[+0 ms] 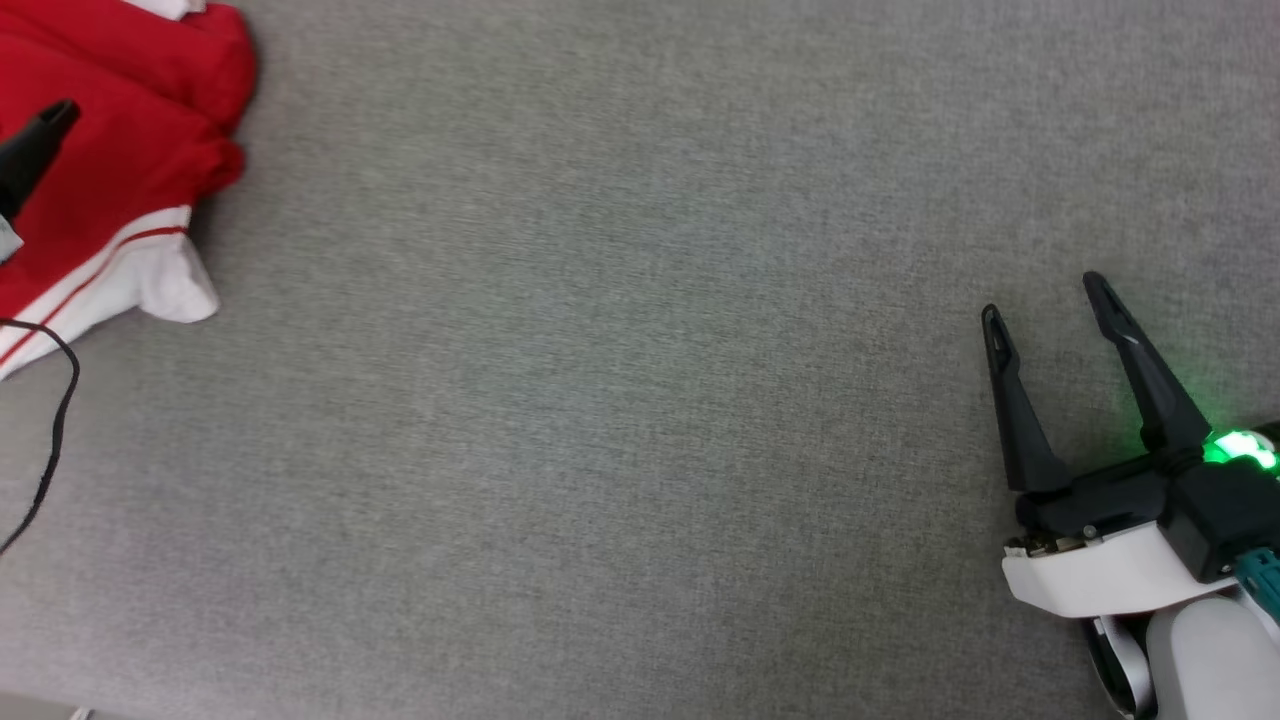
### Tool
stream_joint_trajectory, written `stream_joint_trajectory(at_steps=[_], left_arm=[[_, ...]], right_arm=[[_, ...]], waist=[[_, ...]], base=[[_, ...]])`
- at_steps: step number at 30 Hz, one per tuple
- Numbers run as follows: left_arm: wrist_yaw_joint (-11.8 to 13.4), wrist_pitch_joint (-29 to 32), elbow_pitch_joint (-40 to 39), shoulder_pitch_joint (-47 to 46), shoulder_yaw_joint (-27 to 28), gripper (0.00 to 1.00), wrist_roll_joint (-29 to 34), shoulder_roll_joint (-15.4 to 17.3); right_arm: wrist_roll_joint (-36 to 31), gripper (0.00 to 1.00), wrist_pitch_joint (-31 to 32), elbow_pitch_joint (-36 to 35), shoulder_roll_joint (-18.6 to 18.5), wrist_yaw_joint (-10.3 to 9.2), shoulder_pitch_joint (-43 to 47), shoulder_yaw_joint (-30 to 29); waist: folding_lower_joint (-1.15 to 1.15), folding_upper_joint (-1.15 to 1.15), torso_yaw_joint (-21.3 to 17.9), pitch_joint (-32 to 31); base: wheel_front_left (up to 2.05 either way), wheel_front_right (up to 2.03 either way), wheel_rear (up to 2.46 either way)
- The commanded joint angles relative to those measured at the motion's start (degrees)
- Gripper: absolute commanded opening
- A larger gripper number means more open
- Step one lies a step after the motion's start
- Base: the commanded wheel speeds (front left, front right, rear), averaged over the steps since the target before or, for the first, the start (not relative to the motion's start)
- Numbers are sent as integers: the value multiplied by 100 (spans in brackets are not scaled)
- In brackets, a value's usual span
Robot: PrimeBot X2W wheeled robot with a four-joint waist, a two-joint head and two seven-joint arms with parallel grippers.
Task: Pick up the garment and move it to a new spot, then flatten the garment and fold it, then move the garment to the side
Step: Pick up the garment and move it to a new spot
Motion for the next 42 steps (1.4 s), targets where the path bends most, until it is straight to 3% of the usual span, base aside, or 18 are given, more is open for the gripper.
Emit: stream_joint_trajectory(at_steps=[1, 7, 15, 16, 17, 24, 32, 36, 42], left_arm=[[-4, 86, 53, -116, -23, 100, -61, 33], [-4, 939, 361, -681, -262, 100, -732, -1], [75, 1233, 1244, -1091, -698, 100, -443, -143], [73, 1298, 1362, -1096, -750, 94, -446, -207], [63, 1360, 1448, -1088, -805, 0, -468, -268], [-14, 695, 1638, -999, -950, 0, -400, -324], [-3, -1583, 937, -678, -1466, 0, -37, 264], [-4, -2406, 767, -521, -1758, 0, 37, 558], [-4, -3310, 462, -425, -2128, 0, 221, 719]], right_arm=[[-14, 100, -6, 51, -12, -7, -35, -34], [-53, 100, 34, 50, 21, -9, 1, -141], [-22, 100, 41, -89, 14, -8, -69, 41], [-34, 100, 41, -87, 8, -8, -79, 51], [-39, 100, 41, -83, 7, -8, -81, 59], [-44, 100, 37, 66, 63, -8, -28, 162], [83, 100, -8, 197, 218, -5, -111, 384], [155, 100, -8, 373, 295, -5, -47, 450], [230, 100, -8, 548, 441, -5, 120, 452]], waist=[[-1, 0, -184, 245], [-1, 0, -276, 548], [-1, 0, -349, 772], [-1, 0, -355, 781], [-1, 0, -363, 781], [-1, 0, -406, 384], [-1, 0, -542, -621], [-1, 0, -637, -1203], [-1, 0, -796, -1892]], base=[[0, 0, 0], [0, 0, 0], [0, 0, 0], [0, 0, 0], [0, 0, 0], [0, 0, 0], [0, 0, 0], [0, 0, 0], [0, 0, 0]])
